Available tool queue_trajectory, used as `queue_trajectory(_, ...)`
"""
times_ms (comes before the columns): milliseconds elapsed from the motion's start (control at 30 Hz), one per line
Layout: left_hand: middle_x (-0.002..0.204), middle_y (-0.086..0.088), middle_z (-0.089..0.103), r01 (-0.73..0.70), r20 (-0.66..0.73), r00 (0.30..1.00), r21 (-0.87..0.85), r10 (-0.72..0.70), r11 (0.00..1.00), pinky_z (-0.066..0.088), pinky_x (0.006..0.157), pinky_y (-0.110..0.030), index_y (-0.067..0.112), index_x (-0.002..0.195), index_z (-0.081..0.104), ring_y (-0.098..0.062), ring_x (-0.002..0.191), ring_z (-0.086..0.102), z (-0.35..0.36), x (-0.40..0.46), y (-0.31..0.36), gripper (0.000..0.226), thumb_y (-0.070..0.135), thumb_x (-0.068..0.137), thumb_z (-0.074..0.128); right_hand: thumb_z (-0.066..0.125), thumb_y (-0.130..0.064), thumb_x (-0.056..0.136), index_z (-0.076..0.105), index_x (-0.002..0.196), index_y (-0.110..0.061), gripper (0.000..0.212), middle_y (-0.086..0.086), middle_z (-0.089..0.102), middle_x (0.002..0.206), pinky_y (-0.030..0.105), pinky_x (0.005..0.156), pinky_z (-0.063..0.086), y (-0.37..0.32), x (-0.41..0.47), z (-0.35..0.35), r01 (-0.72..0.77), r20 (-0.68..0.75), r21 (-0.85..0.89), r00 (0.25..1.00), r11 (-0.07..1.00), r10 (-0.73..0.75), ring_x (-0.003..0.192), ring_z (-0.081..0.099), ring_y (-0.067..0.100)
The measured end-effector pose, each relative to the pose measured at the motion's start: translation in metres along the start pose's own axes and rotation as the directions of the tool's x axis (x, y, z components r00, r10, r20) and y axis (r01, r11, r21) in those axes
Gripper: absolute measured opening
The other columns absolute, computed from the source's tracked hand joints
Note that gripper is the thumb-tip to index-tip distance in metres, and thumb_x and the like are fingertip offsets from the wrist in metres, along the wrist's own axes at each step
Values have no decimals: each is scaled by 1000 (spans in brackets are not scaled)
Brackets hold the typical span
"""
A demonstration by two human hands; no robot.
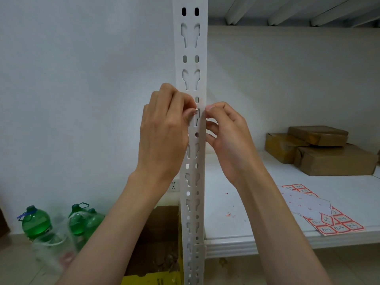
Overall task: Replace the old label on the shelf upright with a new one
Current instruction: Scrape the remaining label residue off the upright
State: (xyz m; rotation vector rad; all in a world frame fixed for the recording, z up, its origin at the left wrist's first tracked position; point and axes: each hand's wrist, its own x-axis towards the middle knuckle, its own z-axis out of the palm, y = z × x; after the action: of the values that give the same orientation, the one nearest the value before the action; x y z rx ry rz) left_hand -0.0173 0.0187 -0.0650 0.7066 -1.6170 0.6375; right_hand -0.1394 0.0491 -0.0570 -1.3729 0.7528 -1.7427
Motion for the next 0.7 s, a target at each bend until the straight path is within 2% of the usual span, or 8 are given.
queue_trajectory(300,101,-14,57,-8,24,1000,-7,9,1000,50,69,-49,3,97,62,-27,88,51,3,0,-4,3,2,97,59,50,-18,103,57,91,-8,17,3,66,83,36,85,58,2,0,0,-1,-2,-15,1000,1000,1,78,66,13)
queue_trajectory(500,102,-13,56,-12,21,1000,-31,13,999,47,74,-38,3,97,62,-21,91,46,4,-1,-8,4,0,97,59,50,-19,104,57,90,-8,19,1,65,81,34,84,58,3,1,0,-3,-10,-24,1000,1000,3,79,66,12)
queue_trajectory(700,96,-14,61,-28,-45,999,-110,23,994,51,73,-35,3,95,70,-25,88,55,1,-5,-12,5,7,96,66,49,-20,104,56,89,-9,20,-5,66,77,28,81,59,4,1,0,6,-4,-33,1000,999,-6,77,67,8)
